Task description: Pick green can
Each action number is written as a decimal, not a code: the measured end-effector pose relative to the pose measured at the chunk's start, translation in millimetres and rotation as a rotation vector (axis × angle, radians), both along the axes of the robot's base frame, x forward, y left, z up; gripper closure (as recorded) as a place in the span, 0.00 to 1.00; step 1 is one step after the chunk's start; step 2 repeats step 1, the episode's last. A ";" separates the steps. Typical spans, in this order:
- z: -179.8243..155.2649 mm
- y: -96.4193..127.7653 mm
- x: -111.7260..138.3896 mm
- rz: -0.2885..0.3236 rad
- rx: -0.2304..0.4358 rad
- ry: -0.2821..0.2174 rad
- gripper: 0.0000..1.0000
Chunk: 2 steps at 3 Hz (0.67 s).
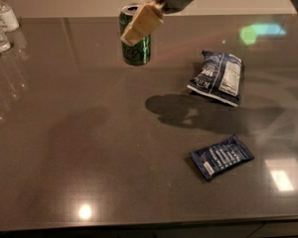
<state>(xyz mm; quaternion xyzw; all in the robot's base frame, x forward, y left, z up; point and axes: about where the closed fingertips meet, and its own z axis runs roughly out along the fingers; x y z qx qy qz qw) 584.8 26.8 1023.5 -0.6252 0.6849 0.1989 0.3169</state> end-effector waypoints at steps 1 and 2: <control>1.5 -0.2 0.0 0.001 0.001 -0.002 1.00; 1.5 -0.2 0.0 0.001 0.001 -0.002 1.00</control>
Offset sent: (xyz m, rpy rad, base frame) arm 0.0000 0.0000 0.0000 0.0000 0.0000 0.0000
